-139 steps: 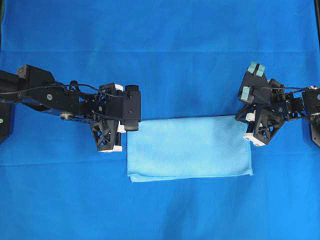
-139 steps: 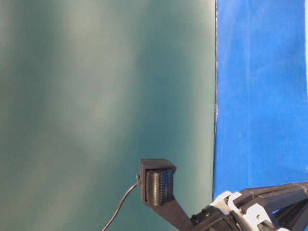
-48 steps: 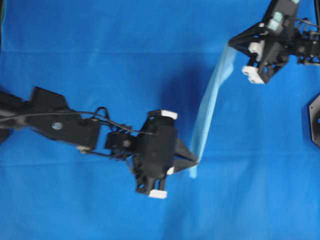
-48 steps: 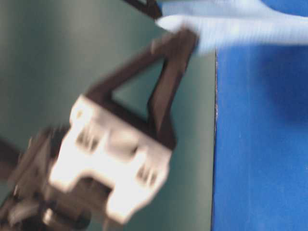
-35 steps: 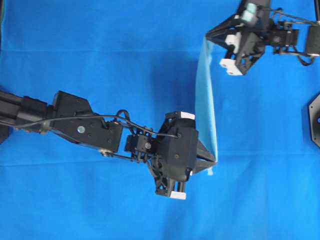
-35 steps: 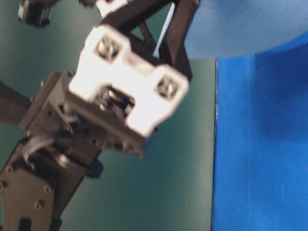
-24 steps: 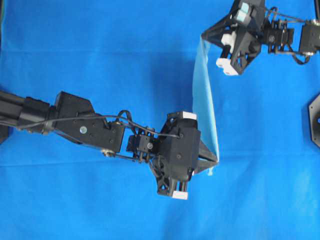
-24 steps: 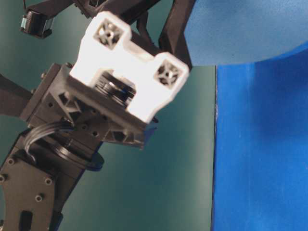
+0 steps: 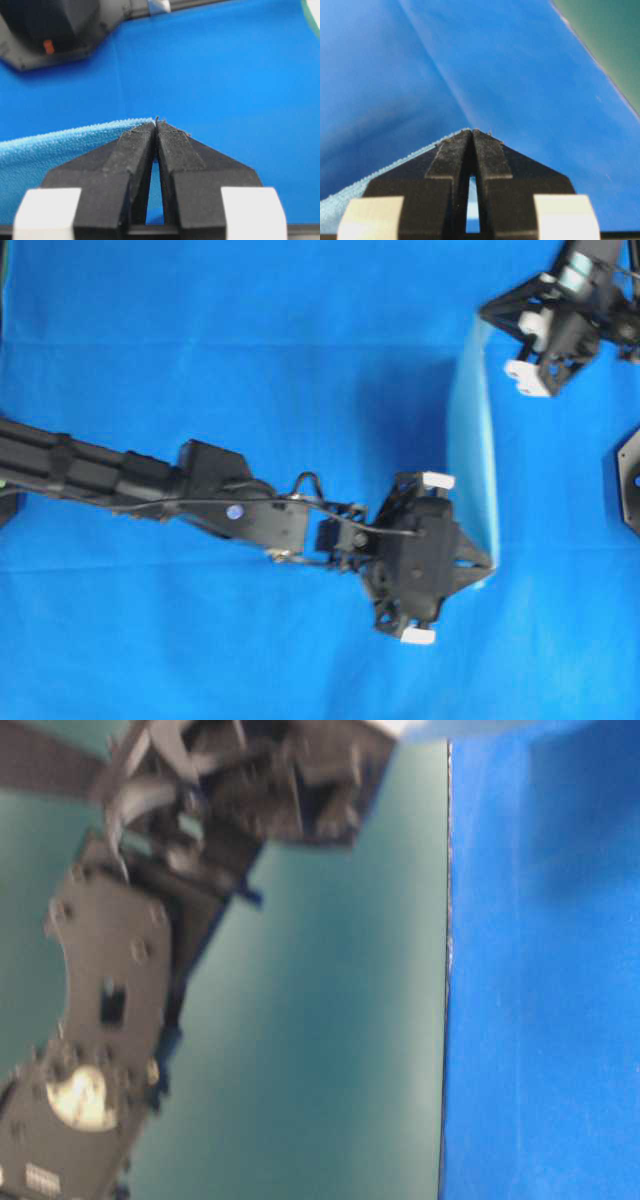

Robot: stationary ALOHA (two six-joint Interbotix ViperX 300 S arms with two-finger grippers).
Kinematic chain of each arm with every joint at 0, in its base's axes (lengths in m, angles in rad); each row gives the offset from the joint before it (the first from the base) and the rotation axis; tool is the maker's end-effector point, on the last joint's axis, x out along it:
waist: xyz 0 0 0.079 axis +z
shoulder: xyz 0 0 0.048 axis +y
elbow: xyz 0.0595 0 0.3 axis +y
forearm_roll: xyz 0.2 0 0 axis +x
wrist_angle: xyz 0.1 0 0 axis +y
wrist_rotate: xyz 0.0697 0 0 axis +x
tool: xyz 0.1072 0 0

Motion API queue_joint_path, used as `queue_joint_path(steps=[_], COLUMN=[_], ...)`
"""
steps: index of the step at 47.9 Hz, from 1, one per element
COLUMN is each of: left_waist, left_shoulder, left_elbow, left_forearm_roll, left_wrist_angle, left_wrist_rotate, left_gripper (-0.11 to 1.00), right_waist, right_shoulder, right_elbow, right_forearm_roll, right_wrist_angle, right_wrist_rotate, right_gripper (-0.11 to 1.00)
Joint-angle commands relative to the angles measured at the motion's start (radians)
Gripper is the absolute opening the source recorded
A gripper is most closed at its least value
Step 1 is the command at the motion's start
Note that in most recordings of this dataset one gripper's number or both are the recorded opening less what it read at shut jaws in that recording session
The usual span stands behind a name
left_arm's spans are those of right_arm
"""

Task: Fold the light blue towel.
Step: 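Lay the strip down vertically and open both grippers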

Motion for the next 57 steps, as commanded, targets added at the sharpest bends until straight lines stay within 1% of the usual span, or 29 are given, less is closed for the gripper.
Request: queue_joint_path(steps=[1, 4, 7, 13, 18, 28, 33, 36, 41, 46, 57], left_waist=[-0.049, -0.046, -0.044, -0.051, -0.061, -0.089, -0.103, -0.109, -0.112, -0.112, -0.104], left_shoulder=[0.003, 0.015, 0.018, 0.0, -0.032, -0.11, -0.144, -0.155, -0.172, -0.181, -0.183], left_elbow=[-0.072, -0.081, -0.075, -0.025, 0.06, 0.261, 0.345, 0.379, 0.422, 0.451, 0.466], left_forearm_roll=[0.003, 0.003, 0.002, 0.0, -0.002, -0.002, -0.002, -0.002, -0.002, -0.002, -0.002], left_wrist_angle=[-0.003, 0.005, 0.011, 0.02, 0.018, 0.015, 0.009, 0.005, -0.003, -0.018, -0.043], left_wrist_rotate=[0.011, 0.005, -0.015, -0.031, -0.077, -0.209, -0.259, -0.279, -0.299, -0.299, -0.299], left_gripper=[0.02, 0.02, 0.02, 0.02, 0.02, 0.02, 0.02, 0.02, 0.02, 0.02, 0.02], right_waist=[-0.058, -0.058, -0.058, -0.058, -0.058, -0.049, -0.037, -0.025, -0.005, 0.006, 0.009], right_shoulder=[-0.049, -0.055, -0.043, 0.04, 0.129, 0.347, 0.43, 0.48, 0.54, 0.581, 0.603], right_elbow=[0.003, 0.014, 0.017, 0.005, -0.015, -0.101, -0.163, -0.204, -0.256, -0.288, -0.295], right_forearm_roll=[0.002, 0.008, 0.012, 0.014, 0.014, 0.014, 0.015, 0.014, 0.011, 0.009, 0.009], right_wrist_angle=[0.041, 0.041, 0.037, -0.005, -0.074, -0.236, -0.273, -0.285, -0.287, -0.285, -0.291], right_wrist_rotate=[0.002, 0.002, 0.0, 0.0, 0.003, 0.005, 0.005, 0.005, 0.0, -0.005, -0.005], right_gripper=[0.02, 0.02, 0.02, 0.02, 0.02, 0.02, 0.02, 0.02, 0.02, 0.02, 0.02])
